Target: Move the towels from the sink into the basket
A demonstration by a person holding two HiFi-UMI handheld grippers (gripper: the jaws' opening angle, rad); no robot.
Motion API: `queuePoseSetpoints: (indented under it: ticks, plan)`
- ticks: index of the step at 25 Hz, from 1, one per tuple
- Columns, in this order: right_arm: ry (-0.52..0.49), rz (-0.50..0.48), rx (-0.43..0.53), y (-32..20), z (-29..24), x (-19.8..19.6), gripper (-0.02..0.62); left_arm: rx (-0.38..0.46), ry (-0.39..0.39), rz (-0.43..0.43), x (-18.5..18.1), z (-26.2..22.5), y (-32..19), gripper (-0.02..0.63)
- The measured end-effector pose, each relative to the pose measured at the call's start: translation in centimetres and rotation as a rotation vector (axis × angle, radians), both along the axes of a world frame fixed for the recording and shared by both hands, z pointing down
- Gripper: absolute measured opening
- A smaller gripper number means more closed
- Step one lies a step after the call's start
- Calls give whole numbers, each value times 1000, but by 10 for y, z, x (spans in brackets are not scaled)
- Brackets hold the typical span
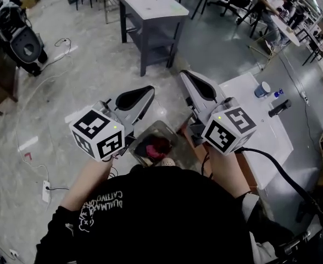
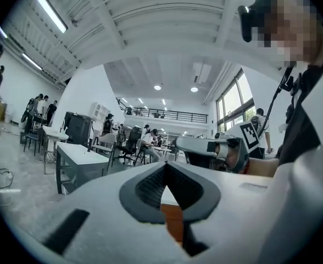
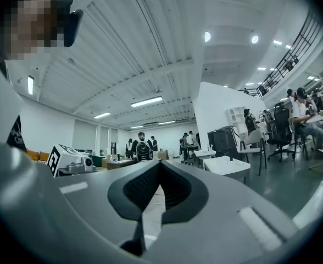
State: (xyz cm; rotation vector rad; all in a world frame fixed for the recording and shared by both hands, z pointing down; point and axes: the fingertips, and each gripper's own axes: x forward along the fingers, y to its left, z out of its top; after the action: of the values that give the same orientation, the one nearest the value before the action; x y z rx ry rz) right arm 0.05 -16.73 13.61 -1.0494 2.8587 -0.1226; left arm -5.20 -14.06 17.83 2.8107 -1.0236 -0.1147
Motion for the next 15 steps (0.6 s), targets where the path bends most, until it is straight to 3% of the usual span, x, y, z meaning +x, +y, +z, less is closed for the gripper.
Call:
queuePoseSetpoints:
  ticks: [15]
  plan:
    - [19,18,-2,21,15,3,8,-19,5,50,14,11,18,0]
